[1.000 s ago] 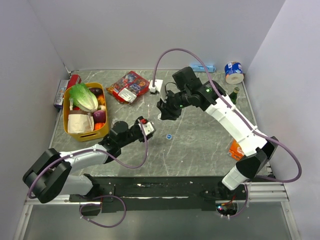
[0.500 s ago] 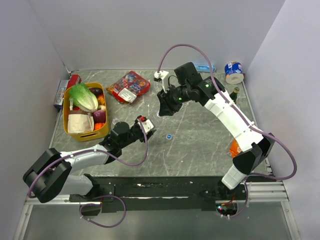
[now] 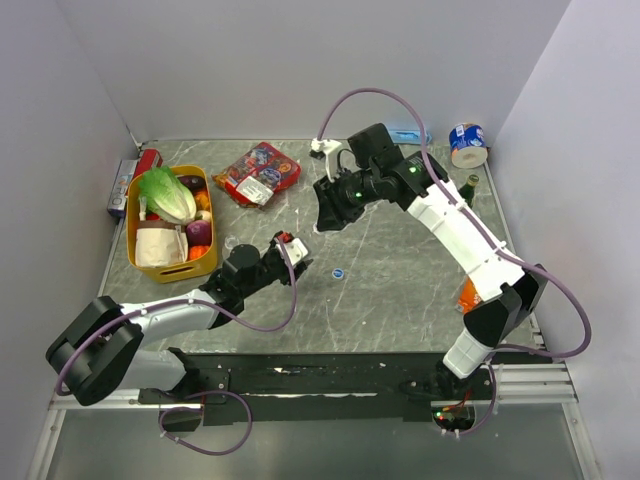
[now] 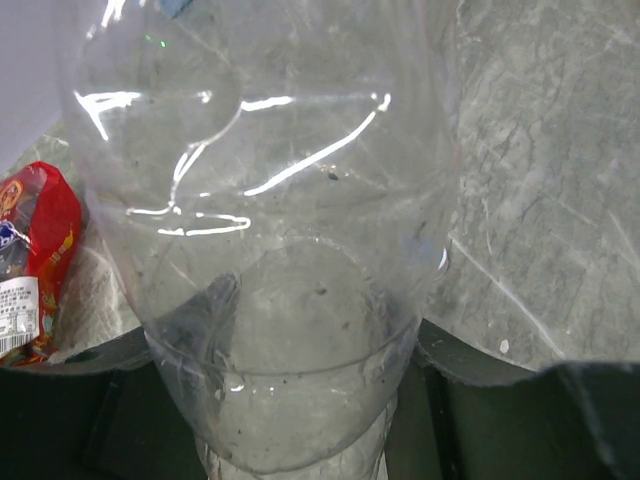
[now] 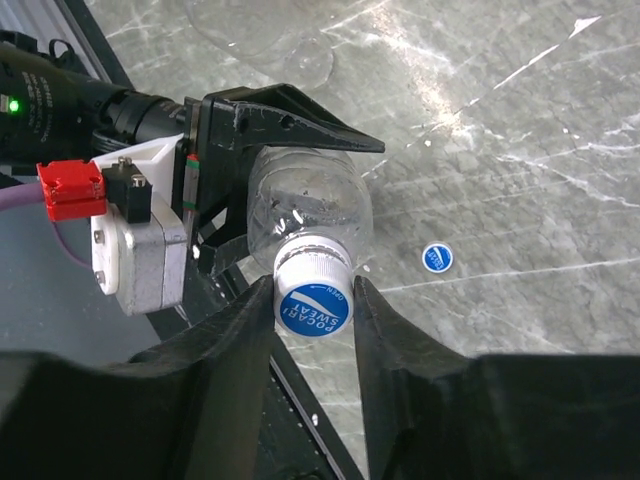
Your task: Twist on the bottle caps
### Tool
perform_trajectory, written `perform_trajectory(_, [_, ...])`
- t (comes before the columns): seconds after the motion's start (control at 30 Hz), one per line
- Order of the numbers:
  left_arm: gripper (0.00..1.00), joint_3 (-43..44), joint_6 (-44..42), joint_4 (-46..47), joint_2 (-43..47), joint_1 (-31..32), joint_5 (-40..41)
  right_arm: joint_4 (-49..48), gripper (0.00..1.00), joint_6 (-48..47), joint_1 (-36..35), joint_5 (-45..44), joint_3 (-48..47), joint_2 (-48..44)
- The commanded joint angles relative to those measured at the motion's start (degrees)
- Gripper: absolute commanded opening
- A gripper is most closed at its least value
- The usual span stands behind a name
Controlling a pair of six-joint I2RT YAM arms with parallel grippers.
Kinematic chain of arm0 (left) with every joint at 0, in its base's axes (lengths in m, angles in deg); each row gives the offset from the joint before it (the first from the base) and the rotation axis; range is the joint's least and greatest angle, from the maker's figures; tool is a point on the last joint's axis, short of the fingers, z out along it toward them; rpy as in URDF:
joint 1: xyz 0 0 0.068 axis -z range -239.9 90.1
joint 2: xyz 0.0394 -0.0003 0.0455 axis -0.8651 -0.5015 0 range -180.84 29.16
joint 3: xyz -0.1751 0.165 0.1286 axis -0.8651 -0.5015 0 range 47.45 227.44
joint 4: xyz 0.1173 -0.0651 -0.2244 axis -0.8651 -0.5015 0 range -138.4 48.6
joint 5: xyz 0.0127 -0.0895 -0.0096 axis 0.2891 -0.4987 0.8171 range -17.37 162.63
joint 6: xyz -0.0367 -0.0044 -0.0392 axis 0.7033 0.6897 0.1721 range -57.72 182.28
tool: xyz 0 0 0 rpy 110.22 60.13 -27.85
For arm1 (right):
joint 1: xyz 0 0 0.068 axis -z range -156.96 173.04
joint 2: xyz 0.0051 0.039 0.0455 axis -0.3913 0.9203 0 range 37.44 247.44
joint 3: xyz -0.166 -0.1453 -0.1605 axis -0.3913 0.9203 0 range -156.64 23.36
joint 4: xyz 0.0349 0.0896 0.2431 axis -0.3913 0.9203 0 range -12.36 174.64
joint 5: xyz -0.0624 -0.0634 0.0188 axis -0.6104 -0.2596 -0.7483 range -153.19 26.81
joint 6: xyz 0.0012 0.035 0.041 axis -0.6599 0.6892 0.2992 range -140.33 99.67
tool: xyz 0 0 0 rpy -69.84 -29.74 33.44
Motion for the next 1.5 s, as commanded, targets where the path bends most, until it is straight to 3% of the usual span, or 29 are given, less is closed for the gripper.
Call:
perform_trajectory(0.0, [0.01,3.4,3.8,8.9,0.7,0.6,-2.3,4.0,0.52,0.7,-0.4,-3.2,-1.0,2.3])
perform_trajectory(0.37, [0.01,4.5,13.9,0.3,-2.9,0.5,-5.3,8.8,0.79,-4.7,-0.3,-0.6,-7.7,1.9])
perform_trajectory(0.43, [0.01,5.0,15.1,0.2,-3.3,0.5,-6.2,9.7,0.99,-6.4,-0.2,0.2,-6.2,0.7])
perform_trajectory(0.67, [0.01,8.9,17.0,-3.0,-5.1,-0.9,-8.5,14.4,1.0,-13.8,3.7,-1.2,2.4,-7.5])
perform_trajectory(0.77, [0.01,10.4,12.7,-4.7,-5.5,-1.5,-11.8,15.1,1.0,-23.8,10.9,0.8,6.2,-12.7])
perform_trajectory(0.87, [0.01,11.1,8.6,-5.5,-6.0,-1.7,-14.5,13.1,1.0,-43.9,16.3,4.4,9.2,-18.4])
perform_trajectory(0.97, [0.01,12.3,4.7,-7.7,-6.3,-1.7,-17.4,11.0,0.96,-59.8,16.5,9.0,12.1,-23.4])
perform_trajectory(1.07, [0.01,13.8,0.3,-11.2,-6.5,-1.7,-20.5,5.3,0.9,-67.2,14.6,12.4,16.0,-27.1])
perform_trajectory(1.23, [0.01,16.0,-8.6,-16.9,-6.1,-1.7,-22.8,6.0,0.83,-73.2,10.5,14.8,14.2,-24.4])
perform_trajectory(1.47, [0.01,16.3,-15.6,-20.5,-4.1,-1.9,-22.8,6.5,0.81,-76.1,6.3,16.4,14.5,-22.4])
